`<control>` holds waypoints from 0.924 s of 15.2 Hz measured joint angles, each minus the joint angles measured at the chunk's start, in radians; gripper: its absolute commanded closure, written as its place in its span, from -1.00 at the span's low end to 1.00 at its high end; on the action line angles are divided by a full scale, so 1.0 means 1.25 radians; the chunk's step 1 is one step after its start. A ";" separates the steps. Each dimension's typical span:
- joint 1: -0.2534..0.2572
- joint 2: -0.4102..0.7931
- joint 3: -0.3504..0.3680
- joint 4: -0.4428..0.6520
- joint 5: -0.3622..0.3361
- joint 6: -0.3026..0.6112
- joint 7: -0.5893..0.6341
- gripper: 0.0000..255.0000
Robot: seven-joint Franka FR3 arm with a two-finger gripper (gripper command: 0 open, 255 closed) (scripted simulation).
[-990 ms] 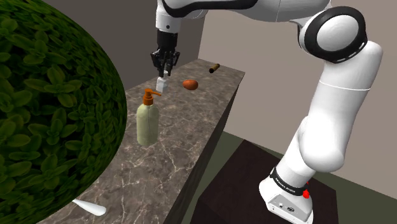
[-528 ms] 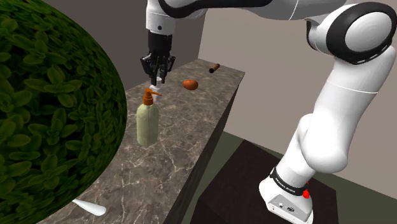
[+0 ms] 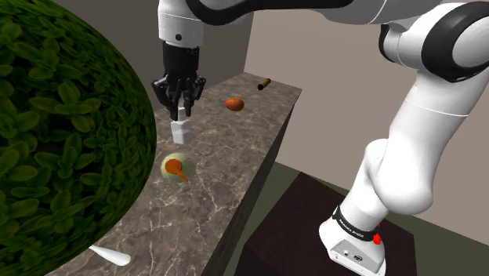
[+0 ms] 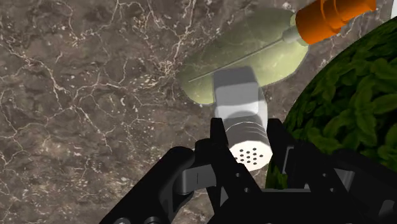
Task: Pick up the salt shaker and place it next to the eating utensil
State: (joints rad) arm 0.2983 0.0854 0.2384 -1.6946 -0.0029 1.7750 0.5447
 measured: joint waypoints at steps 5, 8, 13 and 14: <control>0.045 0.001 0.034 0.013 -0.009 -0.015 0.092 1.00; 0.078 0.007 0.058 0.046 -0.017 -0.034 0.147 1.00; 0.138 0.028 0.101 0.090 -0.036 -0.028 0.248 1.00; 0.153 0.050 0.111 0.114 -0.043 -0.043 0.269 1.00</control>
State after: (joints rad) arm 0.4899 0.1477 0.3772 -1.5526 -0.0569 1.7206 0.8812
